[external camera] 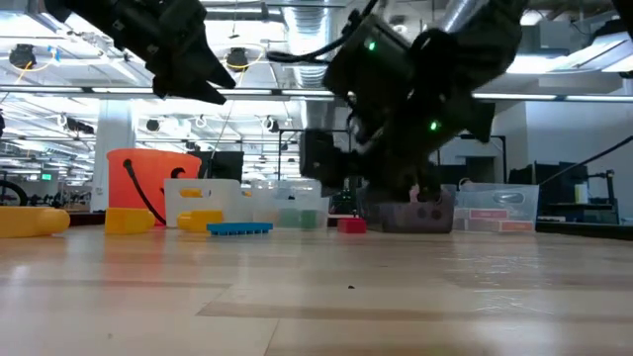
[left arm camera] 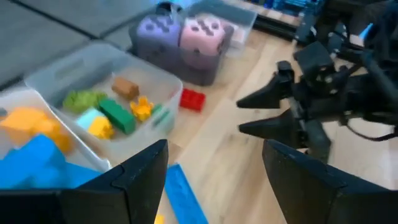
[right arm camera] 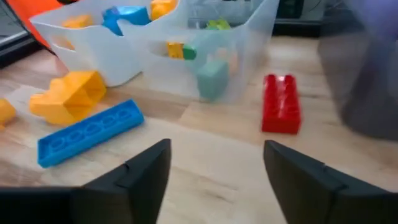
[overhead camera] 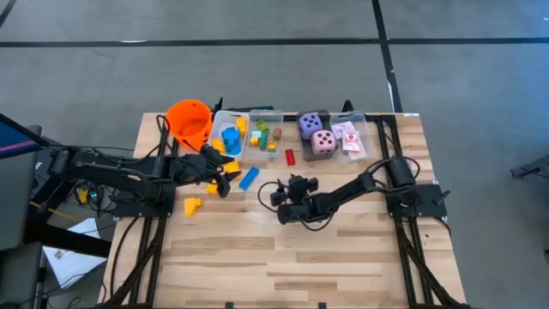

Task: Pick & Place Toys
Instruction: Put the small red game piece into the left transparent bin

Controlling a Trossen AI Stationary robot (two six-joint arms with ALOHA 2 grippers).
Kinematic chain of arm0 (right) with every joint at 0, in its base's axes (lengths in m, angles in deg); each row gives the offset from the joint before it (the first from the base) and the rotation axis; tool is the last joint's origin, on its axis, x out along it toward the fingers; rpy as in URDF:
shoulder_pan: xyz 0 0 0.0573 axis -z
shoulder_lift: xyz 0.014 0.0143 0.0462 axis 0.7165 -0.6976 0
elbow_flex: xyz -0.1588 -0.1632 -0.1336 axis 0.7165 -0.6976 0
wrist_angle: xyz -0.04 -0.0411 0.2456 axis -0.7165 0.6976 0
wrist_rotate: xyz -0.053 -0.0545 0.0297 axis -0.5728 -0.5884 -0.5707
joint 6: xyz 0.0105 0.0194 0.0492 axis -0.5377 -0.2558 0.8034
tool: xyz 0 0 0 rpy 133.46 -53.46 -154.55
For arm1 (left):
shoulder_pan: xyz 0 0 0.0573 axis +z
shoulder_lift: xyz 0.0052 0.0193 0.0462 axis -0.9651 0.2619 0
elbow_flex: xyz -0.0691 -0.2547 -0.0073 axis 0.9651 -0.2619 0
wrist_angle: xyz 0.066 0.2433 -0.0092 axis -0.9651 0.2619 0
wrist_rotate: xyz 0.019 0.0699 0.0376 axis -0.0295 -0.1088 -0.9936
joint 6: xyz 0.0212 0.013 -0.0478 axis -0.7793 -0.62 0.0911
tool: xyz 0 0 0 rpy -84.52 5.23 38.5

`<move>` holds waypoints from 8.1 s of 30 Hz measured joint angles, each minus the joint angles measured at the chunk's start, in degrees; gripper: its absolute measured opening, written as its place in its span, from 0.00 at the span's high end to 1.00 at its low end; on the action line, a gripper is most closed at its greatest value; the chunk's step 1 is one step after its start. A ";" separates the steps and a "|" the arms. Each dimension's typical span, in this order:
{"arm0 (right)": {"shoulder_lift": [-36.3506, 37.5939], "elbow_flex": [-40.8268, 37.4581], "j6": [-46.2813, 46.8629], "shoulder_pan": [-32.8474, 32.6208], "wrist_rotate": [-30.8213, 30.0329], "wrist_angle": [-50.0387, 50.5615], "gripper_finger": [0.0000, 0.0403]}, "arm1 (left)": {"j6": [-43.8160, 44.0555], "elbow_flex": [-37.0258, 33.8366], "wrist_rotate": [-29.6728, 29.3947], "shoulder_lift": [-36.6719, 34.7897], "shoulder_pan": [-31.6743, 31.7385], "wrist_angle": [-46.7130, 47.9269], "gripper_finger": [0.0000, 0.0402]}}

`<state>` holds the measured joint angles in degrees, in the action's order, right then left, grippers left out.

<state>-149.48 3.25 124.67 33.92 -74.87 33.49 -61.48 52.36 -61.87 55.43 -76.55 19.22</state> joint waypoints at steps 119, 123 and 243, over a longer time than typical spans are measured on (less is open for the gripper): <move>6.97 0.53 -9.38 19.44 25.33 6.82 1.00 | 3.86 -0.04 4.00 1.38 -2.52 4.97 0.36; 6.31 0.53 -7.91 19.45 25.16 7.97 1.00 | 3.86 -0.04 4.10 1.38 -2.52 4.95 0.36; 6.27 0.49 -0.02 2.30 14.43 8.85 0.23 | 4.23 -0.04 3.99 1.38 -2.50 4.95 0.36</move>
<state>-143.21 3.74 124.64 36.23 -60.44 42.34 -57.25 52.31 -57.88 56.81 -79.05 24.16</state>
